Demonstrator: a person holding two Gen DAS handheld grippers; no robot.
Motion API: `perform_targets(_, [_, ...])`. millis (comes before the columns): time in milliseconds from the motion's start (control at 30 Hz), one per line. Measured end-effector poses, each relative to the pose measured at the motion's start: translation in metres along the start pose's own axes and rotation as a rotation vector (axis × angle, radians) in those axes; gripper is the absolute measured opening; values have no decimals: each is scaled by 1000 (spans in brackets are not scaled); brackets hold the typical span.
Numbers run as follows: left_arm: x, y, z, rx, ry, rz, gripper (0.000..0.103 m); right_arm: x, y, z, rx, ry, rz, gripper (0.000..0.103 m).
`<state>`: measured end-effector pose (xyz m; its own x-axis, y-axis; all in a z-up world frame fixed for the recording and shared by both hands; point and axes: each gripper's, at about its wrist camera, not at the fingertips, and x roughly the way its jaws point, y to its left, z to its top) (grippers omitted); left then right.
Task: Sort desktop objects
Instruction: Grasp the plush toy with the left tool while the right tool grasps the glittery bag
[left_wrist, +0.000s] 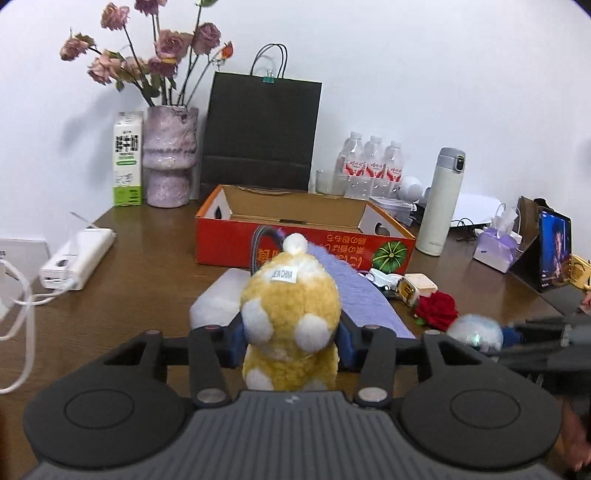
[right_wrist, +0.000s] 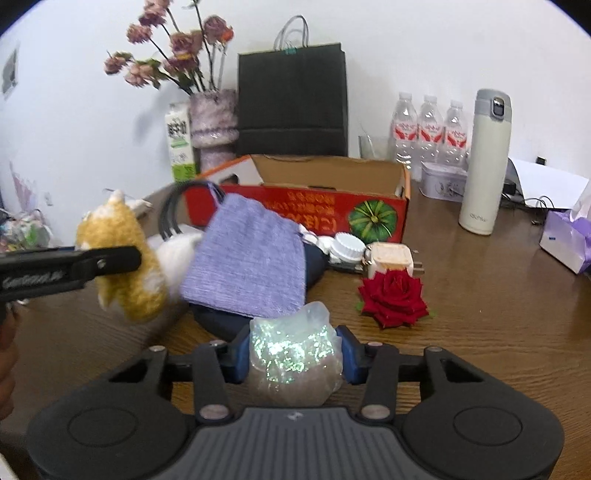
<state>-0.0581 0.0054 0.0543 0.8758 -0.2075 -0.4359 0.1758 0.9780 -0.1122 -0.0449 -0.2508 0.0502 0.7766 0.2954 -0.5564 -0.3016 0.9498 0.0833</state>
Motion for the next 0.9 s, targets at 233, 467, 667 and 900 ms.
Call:
perform_targets(233, [-57, 31, 25, -129, -54, -72, 46, -49, -11, 15, 93, -115, 144, 44])
perform_targets(467, [-27, 46, 112, -94, -125, -56, 46, -43, -17, 65, 88, -221, 126, 42])
perform_targets(667, [119, 33, 196, 31, -61, 45, 46, 65, -55, 163, 62, -206, -86, 43])
perform_targets(900, [283, 38, 159, 75, 212, 252, 46, 232, -94, 196, 98, 123, -98, 47])
